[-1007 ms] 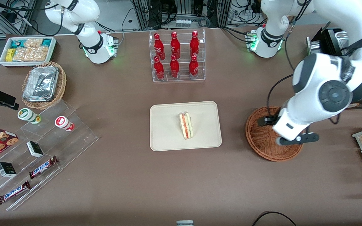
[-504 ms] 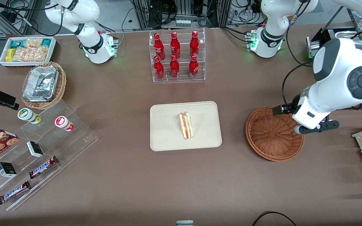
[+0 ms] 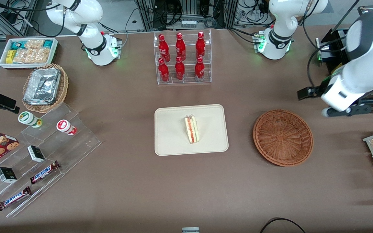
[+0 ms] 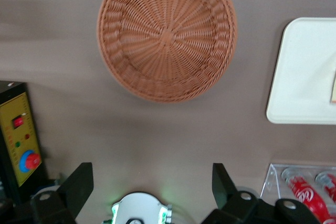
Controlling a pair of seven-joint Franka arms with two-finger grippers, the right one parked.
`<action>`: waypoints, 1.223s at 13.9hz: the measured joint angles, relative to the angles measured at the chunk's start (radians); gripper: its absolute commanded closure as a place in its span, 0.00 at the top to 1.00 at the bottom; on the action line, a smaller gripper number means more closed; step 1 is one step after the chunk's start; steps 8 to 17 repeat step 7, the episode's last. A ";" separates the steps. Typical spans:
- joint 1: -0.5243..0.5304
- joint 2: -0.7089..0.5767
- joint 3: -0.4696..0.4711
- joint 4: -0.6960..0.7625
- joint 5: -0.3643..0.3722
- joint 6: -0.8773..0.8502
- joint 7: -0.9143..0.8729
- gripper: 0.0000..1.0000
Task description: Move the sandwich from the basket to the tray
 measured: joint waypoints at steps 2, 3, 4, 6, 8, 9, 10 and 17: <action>-0.007 -0.039 0.033 -0.001 -0.001 -0.042 0.039 1.00; -0.007 -0.055 0.046 -0.001 -0.001 -0.060 0.054 1.00; -0.008 -0.069 0.060 0.000 -0.002 -0.076 0.069 1.00; -0.009 -0.089 0.086 0.006 -0.002 -0.098 0.080 1.00; -0.010 -0.095 0.100 0.011 -0.002 -0.100 0.081 1.00; -0.010 -0.095 0.100 0.011 -0.002 -0.100 0.081 1.00; -0.010 -0.095 0.100 0.011 -0.002 -0.100 0.081 1.00; -0.010 -0.095 0.100 0.011 -0.002 -0.100 0.081 1.00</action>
